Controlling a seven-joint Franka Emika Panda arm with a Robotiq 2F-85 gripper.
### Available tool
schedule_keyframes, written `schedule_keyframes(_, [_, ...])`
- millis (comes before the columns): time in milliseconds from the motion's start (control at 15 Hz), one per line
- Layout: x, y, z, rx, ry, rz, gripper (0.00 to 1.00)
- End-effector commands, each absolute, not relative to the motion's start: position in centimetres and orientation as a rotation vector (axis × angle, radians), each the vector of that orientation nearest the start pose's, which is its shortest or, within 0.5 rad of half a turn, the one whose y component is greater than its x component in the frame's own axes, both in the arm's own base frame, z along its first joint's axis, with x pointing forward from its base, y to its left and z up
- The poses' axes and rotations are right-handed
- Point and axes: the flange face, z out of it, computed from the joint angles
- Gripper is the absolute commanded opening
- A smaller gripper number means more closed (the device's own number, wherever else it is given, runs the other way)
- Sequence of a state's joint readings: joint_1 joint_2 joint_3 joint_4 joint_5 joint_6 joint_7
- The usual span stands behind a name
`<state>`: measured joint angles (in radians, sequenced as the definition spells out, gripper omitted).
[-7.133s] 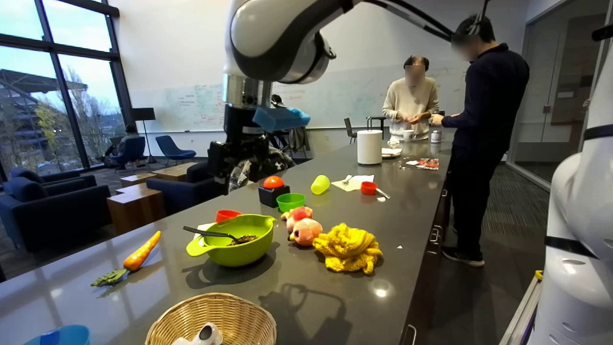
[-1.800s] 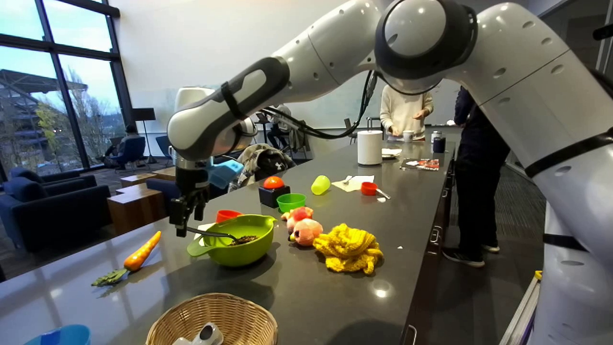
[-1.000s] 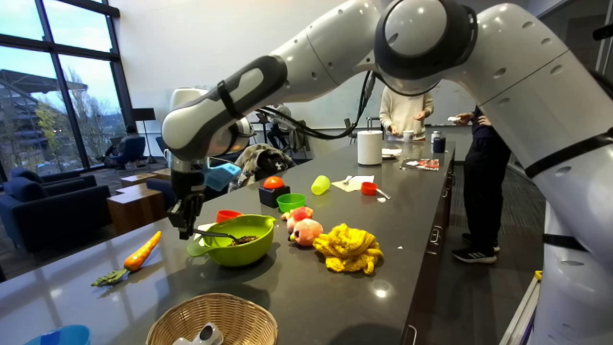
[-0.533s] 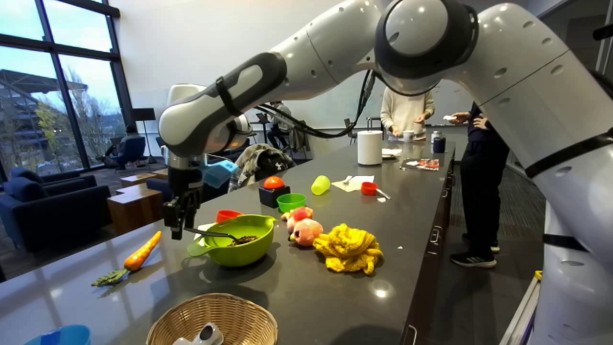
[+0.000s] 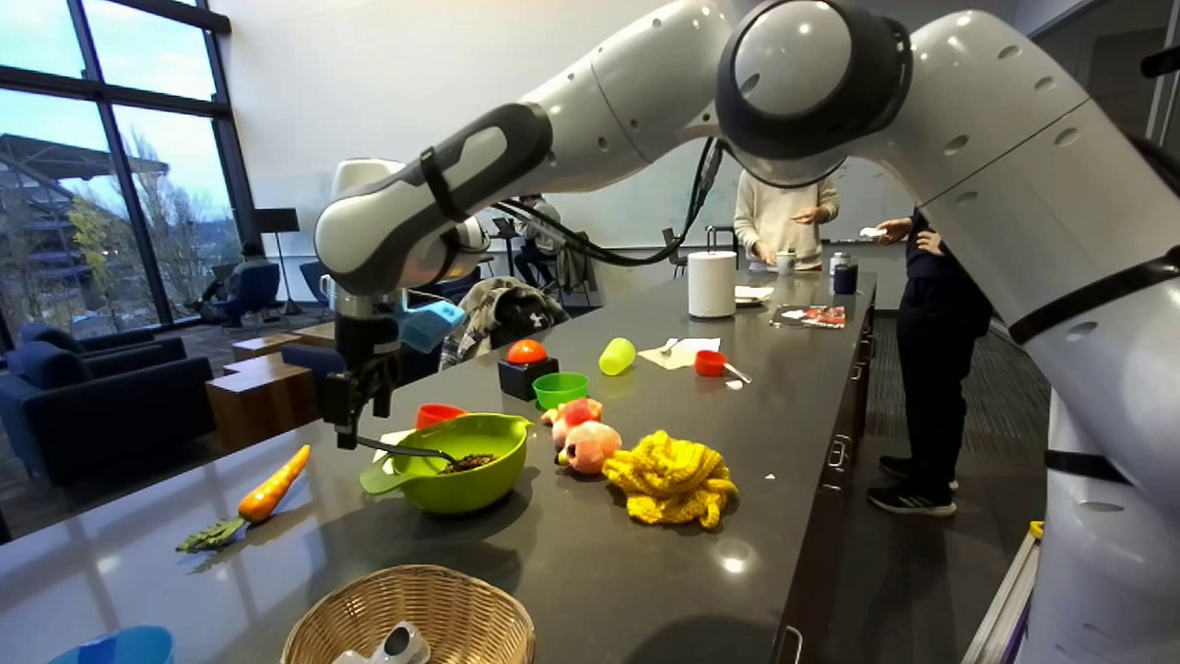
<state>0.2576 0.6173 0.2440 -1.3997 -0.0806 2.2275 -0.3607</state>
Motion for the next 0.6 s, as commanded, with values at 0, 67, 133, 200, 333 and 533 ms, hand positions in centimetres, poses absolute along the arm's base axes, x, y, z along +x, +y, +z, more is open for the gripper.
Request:
schedule_keyframes(0, [67.4, 31.9, 36.8, -2.762, -1.270, -0.312, 1.00])
schedule_keyframes(67, [67.3, 32.0, 36.6, -2.759, -1.269, -0.307, 1.00])
schedule_keyframes(133, [67.3, 32.0, 36.4, -2.758, -1.270, -0.302, 1.00])
schedule_keyframes(200, [67.4, 32.1, 36.1, -2.758, -1.271, -0.298, 1.00])
schedule_keyframes(333, [67.4, 32.1, 35.7, -2.757, -1.271, -0.294, 0.73])
schedule_keyframes(533, [67.5, 32.1, 35.7, -2.750, -1.259, -0.296, 0.52])
